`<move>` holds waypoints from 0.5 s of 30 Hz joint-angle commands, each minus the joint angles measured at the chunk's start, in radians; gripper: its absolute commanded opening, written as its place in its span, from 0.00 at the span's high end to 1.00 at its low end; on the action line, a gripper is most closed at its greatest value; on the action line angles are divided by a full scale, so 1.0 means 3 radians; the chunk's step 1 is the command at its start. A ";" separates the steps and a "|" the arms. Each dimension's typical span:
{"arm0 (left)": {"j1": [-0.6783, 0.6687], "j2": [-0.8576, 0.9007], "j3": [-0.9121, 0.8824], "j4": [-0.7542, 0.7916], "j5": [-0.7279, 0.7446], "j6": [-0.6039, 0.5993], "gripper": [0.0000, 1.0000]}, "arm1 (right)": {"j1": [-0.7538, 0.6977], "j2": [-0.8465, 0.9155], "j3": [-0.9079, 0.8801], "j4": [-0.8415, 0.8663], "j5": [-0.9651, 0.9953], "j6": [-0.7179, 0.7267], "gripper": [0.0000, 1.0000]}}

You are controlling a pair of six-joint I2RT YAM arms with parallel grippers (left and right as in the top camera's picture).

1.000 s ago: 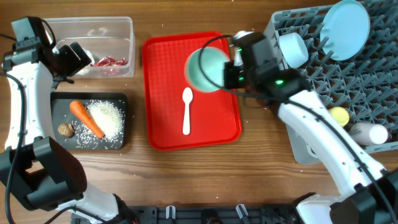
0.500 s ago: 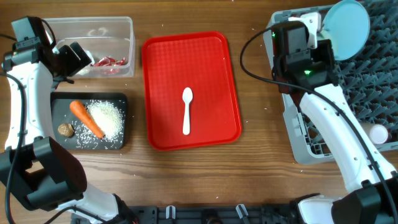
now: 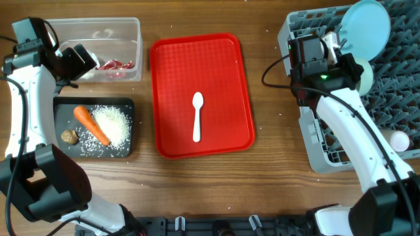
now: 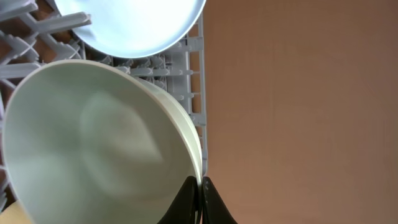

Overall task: Sort waste into correct bins and load items into the dishwasher rack
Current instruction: 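Carry the green bowl with the right gripper and set it in the rack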

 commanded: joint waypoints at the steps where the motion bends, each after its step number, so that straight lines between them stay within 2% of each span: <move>1: 0.0009 -0.0061 0.0052 0.0008 0.0042 -0.0041 0.00 | -0.0008 0.0253 -0.0020 0.0070 0.0109 -0.0242 0.96; 8: 0.0009 -0.0061 0.0052 0.0008 0.0042 -0.0041 0.00 | -0.0081 0.0500 -0.0020 0.0253 0.0348 -0.0261 0.96; 15: 0.0009 -0.0061 0.0052 0.0008 0.0042 -0.0041 0.00 | -0.0136 0.0500 -0.0020 0.0338 0.0261 -0.0280 0.96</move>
